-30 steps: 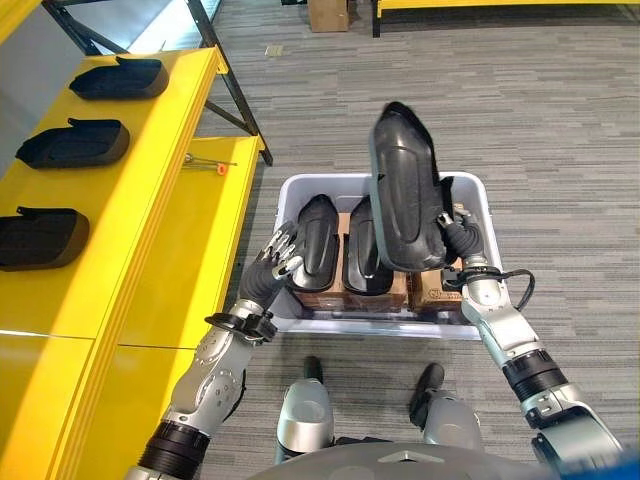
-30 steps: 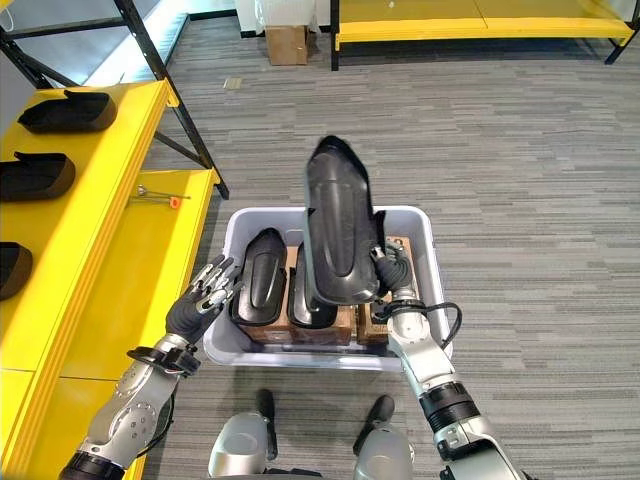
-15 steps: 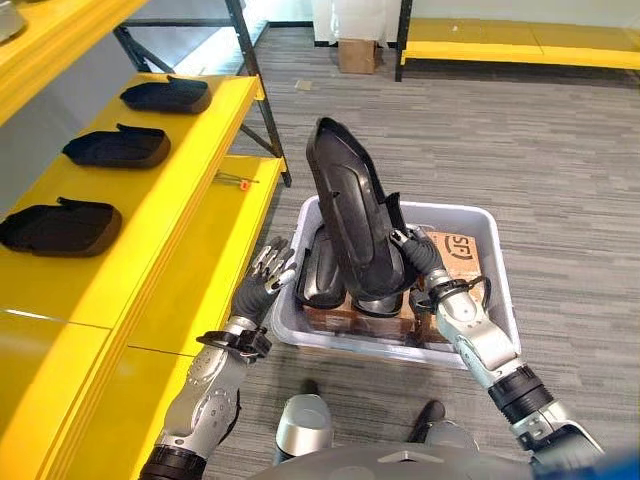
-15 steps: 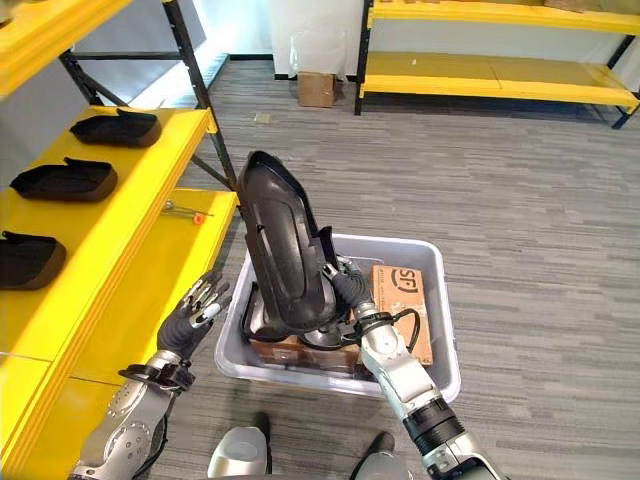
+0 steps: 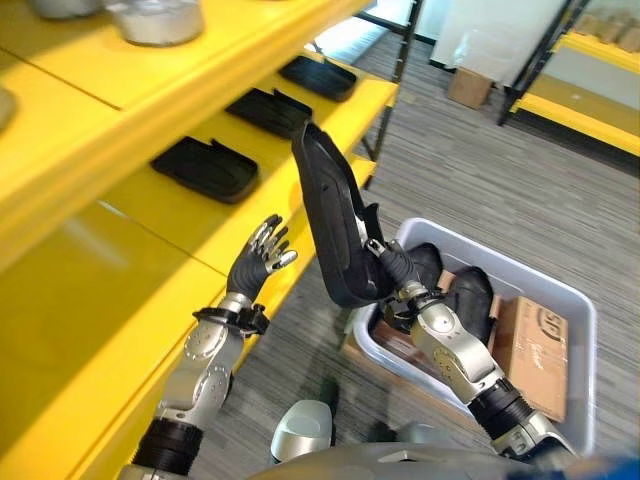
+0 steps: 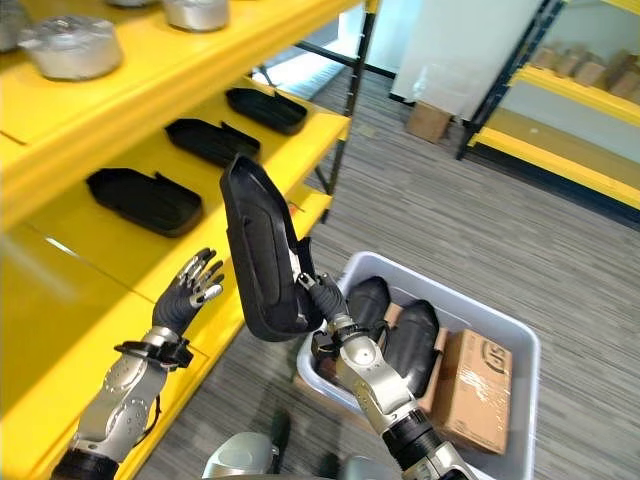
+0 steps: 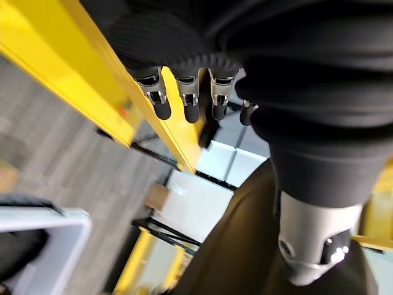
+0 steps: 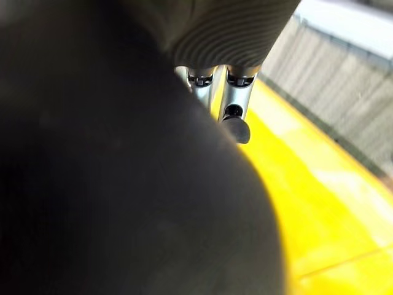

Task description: Move parts from the plastic box to the shelf.

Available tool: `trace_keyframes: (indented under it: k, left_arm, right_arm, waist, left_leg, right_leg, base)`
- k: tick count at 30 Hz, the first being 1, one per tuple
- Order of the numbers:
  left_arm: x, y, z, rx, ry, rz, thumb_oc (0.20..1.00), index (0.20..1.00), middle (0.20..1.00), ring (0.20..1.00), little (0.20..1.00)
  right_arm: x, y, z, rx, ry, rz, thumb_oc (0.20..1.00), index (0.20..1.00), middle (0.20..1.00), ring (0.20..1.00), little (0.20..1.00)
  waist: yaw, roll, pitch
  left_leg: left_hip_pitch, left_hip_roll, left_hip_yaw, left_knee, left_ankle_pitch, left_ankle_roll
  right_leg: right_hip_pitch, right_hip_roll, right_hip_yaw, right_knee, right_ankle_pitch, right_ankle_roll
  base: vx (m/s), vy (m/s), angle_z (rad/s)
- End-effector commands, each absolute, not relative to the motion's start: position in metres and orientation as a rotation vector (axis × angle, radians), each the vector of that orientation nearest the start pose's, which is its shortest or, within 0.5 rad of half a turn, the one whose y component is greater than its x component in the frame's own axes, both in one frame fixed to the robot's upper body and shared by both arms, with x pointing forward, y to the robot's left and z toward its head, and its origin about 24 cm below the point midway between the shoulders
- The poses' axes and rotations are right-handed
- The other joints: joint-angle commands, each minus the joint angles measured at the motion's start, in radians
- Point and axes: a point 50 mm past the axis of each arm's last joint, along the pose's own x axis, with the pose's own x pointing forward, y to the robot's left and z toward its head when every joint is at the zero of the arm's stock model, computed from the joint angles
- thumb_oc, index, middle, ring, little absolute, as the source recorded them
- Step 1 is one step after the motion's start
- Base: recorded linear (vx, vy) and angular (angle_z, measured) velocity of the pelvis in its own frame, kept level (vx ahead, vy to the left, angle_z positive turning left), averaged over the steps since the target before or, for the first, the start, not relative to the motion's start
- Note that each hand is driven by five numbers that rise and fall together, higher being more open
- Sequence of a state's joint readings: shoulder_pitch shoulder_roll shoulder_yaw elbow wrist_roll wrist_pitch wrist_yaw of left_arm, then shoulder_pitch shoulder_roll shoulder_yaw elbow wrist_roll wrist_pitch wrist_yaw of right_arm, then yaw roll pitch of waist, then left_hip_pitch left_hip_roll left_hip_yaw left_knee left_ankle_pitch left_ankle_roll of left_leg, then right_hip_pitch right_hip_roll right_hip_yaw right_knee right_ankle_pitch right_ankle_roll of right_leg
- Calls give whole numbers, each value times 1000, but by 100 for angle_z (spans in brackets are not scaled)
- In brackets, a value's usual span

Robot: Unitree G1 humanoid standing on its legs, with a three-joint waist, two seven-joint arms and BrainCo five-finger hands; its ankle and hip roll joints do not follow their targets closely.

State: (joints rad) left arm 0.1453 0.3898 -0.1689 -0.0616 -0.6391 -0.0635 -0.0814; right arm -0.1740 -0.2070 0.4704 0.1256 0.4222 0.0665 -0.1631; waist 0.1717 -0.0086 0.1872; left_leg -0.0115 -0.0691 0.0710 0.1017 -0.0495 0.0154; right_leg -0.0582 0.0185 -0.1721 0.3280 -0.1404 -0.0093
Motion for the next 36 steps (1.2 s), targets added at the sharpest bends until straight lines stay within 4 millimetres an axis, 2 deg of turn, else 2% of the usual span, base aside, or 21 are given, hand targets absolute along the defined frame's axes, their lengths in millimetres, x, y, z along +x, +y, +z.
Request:
trace_keyframes:
  k: [1, 5, 6, 8, 9, 11, 12, 13, 14, 15, 16, 17, 19, 22, 23, 30, 33, 36]
  left_arm:
    - [224, 175, 53, -308, -36, -249, 1000, 1000, 1000, 1000, 1000]
    - [219, 178, 47, -307, -22, -269, 1000, 1000, 1000, 1000, 1000]
    - [218, 180, 44, -306, -15, -278, 1000, 1000, 1000, 1000, 1000]
    - [217, 179, 42, -306, -1, -324, 1000, 1000, 1000, 1000, 1000]
    - [217, 178, 42, -307, -1, -332, 1000, 1000, 1000, 1000, 1000]
    - [220, 175, 42, -316, -5, -342, 1000, 1000, 1000, 1000, 1000]
    - [220, 175, 42, -316, -7, -340, 1000, 1000, 1000, 1000, 1000]
    - [221, 173, 44, -319, -15, -337, 1000, 1000, 1000, 1000, 1000]
    - [221, 173, 44, -319, -15, -337, 1000, 1000, 1000, 1000, 1000]
    - [222, 171, 45, -325, -19, -348, 1000, 1000, 1000, 1000, 1000]
    - [223, 170, 46, -324, -20, -360, 1000, 1000, 1000, 1000, 1000]
    - [225, 165, 47, -320, -21, -392, 1000, 1000, 1000, 1000, 1000]
    - [228, 160, 49, -320, -16, -428, 1000, 1000, 1000, 1000, 1000]
    - [231, 155, 47, -298, 12, -456, 1000, 1000, 1000, 1000, 1000]
    - [231, 153, 46, -295, 25, -463, 1000, 1000, 1000, 1000, 1000]
    - [226, 155, 44, -288, 47, -448, 1000, 1000, 1000, 1000, 1000]
    - [223, 157, 44, -274, 55, -446, 1000, 1000, 1000, 1000, 1000]
    - [220, 161, 43, -276, 68, -429, 1000, 1000, 1000, 1000, 1000]
  right_arm:
    - [281, -87, 71, 179, -38, 311, 200, 200, 200, 200, 200]
    - [287, -90, 69, 172, -31, 293, 200, 200, 200, 200, 200]
    - [287, -91, 68, 171, -28, 287, 200, 200, 200, 200, 200]
    - [281, -98, 64, 164, -21, 246, 200, 200, 200, 200, 200]
    - [280, -100, 63, 159, -19, 241, 200, 200, 200, 200, 200]
    - [277, -104, 62, 146, -18, 246, 200, 200, 200, 200, 200]
    - [277, -104, 62, 144, -16, 251, 200, 200, 200, 200, 200]
    - [278, -106, 63, 133, -17, 259, 200, 200, 200, 200, 200]
    - [278, -106, 63, 133, -17, 259, 200, 200, 200, 200, 200]
    - [281, -108, 64, 117, -20, 253, 200, 200, 200, 200, 200]
    - [282, -109, 65, 112, -20, 245, 200, 200, 200, 200, 200]
    - [284, -112, 64, 101, -15, 227, 200, 200, 200, 200, 200]
    - [286, -116, 62, 99, -14, 203, 200, 200, 200, 200, 200]
    - [286, -117, 59, 106, -1, 201, 200, 200, 200, 200, 200]
    - [284, -114, 57, 106, 7, 209, 200, 200, 200, 200, 200]
    - [277, -109, 50, 86, 37, 240, 200, 200, 200, 200, 200]
    - [276, -102, 45, 62, 57, 251, 200, 200, 200, 200, 200]
    - [277, -98, 43, 31, 70, 260, 200, 200, 200, 200, 200]
  waist:
    - [14, 5, -16]
    - [35, 9, -12]
    - [35, 11, -13]
    - [14, 14, -18]
    - [6, 15, -19]
    - [-19, 9, -24]
    - [-21, 8, -24]
    - [-30, -4, -20]
    - [-31, -3, -21]
    - [-46, -14, -14]
    - [-55, -17, -14]
    - [-72, -21, -14]
    - [-82, -19, -20]
    - [-97, 7, -24]
    - [-103, 21, -20]
    - [-89, 29, -11]
    - [-59, 32, -2]
    - [-34, 32, 8]
  left_leg:
    - [68, 22, -144, -140, 81, -10]
    - [24, 42, -167, -139, 118, -36]
    - [14, 51, -142, -142, 125, -45]
    - [-18, 82, -19, -124, 135, -68]
    - [-22, 89, 14, -114, 132, -71]
    - [-19, 98, 99, -44, 91, -66]
    - [-19, 98, 107, -30, 81, -64]
    - [-24, 101, 135, 41, 43, -60]
    - [-27, 102, 135, 44, 41, -60]
    - [-10, 126, 193, 118, -7, -50]
    - [-3, 143, 221, 151, -17, -48]
    - [12, 182, 255, 244, -38, -61]
    - [20, 187, 267, 295, -49, -58]
    - [93, 152, 279, 156, -111, -34]
    - [132, 144, 276, 83, -100, -30]
    - [150, 119, 260, -16, -53, -13]
    - [149, 113, 248, -69, -22, -8]
    - [138, 112, 223, -97, 5, -12]
  right_leg:
    - [164, 4, -7, -217, 50, 57]
    - [180, 4, -26, -236, 43, 42]
    - [186, -1, -45, -245, 43, 43]
    - [202, -23, -105, -274, 55, 53]
    - [204, -29, -120, -277, 56, 54]
    - [195, -56, -163, -268, 55, 52]
    - [192, -60, -167, -264, 54, 51]
    - [182, -81, -172, -252, 57, 49]
    - [181, -81, -173, -252, 56, 49]
    - [171, -109, -187, -221, 50, 45]
    - [167, -118, -195, -209, 46, 42]
    - [173, -132, -204, -186, 20, 39]
    - [163, -142, -209, -163, 11, 35]
    - [120, -156, -217, -105, 15, 62]
    - [107, -157, -217, -94, 20, 72]
    - [116, -171, -220, -139, 59, 91]
    - [127, -173, -238, -150, 60, 103]
    - [141, -160, -244, -160, 54, 100]
  base:
    - [-63, -176, -2]
    - [-86, -89, 33]
    - [-79, -38, 40]
    - [-82, -11, 75]
    - [-92, 35, 125]
    - [-128, 93, 101]
    - [-153, 134, 90]
    - [-95, 80, 87]
    - [-160, 177, 54]
    - [-115, 160, 6]
    - [-133, 285, 33]
    - [-65, 195, 66]
    - [-69, 233, 101]
    - [-16, 316, 63]
    - [-12, 268, 60]
    - [-43, 141, 20]
    - [-60, 83, 26]
    - [-78, -20, 35]
